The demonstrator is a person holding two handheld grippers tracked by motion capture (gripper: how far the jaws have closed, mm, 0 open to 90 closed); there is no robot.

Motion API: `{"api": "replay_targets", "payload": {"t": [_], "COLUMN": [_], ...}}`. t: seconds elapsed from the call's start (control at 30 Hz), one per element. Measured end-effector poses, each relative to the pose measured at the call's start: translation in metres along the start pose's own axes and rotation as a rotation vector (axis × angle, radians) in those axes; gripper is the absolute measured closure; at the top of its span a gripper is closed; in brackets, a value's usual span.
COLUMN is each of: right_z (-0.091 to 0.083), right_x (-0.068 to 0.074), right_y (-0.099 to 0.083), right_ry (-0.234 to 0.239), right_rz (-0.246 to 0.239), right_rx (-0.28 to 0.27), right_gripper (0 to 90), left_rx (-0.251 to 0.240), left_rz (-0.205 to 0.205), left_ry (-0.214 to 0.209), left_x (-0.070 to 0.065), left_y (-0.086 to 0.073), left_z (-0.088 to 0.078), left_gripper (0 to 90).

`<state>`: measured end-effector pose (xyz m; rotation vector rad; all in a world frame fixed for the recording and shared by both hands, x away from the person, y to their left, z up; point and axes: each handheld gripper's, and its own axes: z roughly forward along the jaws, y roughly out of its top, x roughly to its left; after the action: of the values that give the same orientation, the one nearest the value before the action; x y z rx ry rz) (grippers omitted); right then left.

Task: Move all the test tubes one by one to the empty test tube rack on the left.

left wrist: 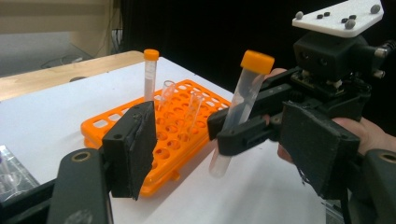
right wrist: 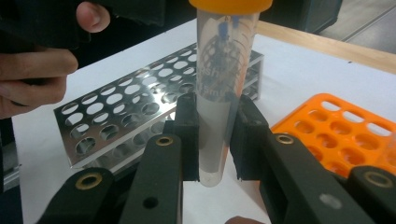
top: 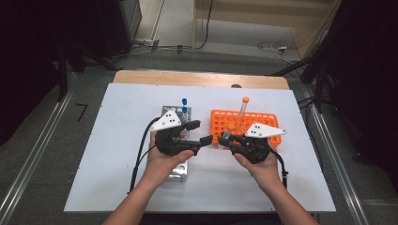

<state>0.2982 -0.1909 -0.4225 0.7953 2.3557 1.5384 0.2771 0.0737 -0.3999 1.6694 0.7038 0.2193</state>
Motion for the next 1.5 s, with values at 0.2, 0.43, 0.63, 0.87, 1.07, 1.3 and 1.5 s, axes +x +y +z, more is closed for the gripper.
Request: {"api": "replay_targets", "payload": {"t": [0.2,0.43,0.63,0.87,1.07,1.3,1.5], "right_z": [0.009,0.017,0.020,0.021,0.021,0.020,0.017], "right_x": [0.011,0.020,0.028,0.032,0.030,0.029,0.028], "right_y": [0.001,0.000,0.001,0.001,0.001,0.001,0.001], "right_ry": [0.032,0.065,0.090,0.112,0.124,0.134,0.154], "right_rz": [-0.015,-0.036,-0.053,-0.056,-0.042,-0.053,-0.094], "right_rx": [0.019,0.037,0.046,0.052,0.049,0.051,0.062], "right_gripper": [72.5,72.5,72.4,72.4,72.1,62.6,36.0], "left_rx": [0.012,0.022,0.042,0.059,0.062,0.049,0.037], "left_rz": [0.012,0.024,0.029,0.054,0.077,0.080,0.073], "left_ry": [-0.041,-0.087,-0.094,-0.076,-0.040,-0.024,-0.008], "left_x": [-0.006,-0.009,-0.011,-0.013,-0.013,-0.011,-0.004], "left_y": [-0.001,-0.003,-0.005,-0.006,-0.006,-0.005,-0.003], "left_z": [0.006,0.012,0.017,0.019,0.018,0.016,0.013], "left_gripper": [34.5,46.9,57.4,69.3,74.4,74.6,74.6]}}
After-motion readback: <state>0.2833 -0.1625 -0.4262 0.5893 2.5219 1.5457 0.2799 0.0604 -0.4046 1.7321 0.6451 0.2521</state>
